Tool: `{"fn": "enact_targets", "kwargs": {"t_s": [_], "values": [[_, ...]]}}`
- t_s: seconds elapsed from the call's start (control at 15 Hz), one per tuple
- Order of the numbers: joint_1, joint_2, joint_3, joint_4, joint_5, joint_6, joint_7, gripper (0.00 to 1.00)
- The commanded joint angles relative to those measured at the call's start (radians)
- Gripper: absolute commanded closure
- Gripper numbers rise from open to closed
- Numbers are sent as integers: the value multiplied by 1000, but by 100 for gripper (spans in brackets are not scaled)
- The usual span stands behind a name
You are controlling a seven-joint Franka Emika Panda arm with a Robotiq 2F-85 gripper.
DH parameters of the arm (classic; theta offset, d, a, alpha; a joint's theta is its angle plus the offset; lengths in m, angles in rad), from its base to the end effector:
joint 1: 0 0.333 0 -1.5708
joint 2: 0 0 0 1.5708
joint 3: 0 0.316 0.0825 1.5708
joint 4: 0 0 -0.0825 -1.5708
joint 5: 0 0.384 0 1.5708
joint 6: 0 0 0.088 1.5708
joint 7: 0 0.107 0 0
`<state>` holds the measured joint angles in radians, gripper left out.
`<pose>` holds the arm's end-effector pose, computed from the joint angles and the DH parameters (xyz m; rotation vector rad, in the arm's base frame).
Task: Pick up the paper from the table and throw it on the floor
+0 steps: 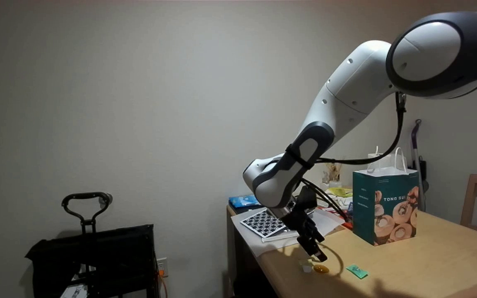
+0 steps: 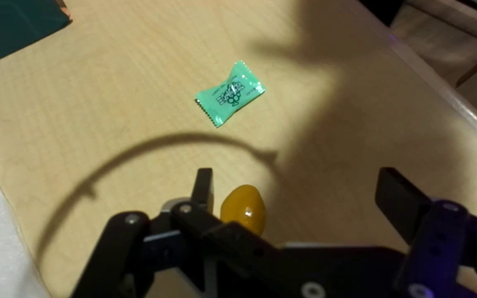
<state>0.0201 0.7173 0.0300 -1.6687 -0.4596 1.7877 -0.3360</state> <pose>0.6131 -0.0084 0.1615 2.5756 0.8315 -0.8938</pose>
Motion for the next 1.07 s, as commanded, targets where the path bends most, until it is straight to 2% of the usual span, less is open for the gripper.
{"fn": "enact_targets", "kwargs": {"t_s": [0.0,0.07,0.13,0.27,0.47,0.53,0.6,0.8,0.87,1.0], "values": [[8,5,-12,11,3,2,15,0],[9,5,-16,15,3,3,24,0],[9,20,-19,52,82,-58,117,0],[8,28,-17,64,138,-60,188,0],[0,28,-18,65,235,-34,290,0],[11,16,-31,47,235,3,344,0],[13,27,-25,59,204,-24,268,0],[15,27,-32,60,219,-13,318,0],[11,44,-31,87,296,-30,423,0],[13,65,-30,106,356,-20,490,0]]}}
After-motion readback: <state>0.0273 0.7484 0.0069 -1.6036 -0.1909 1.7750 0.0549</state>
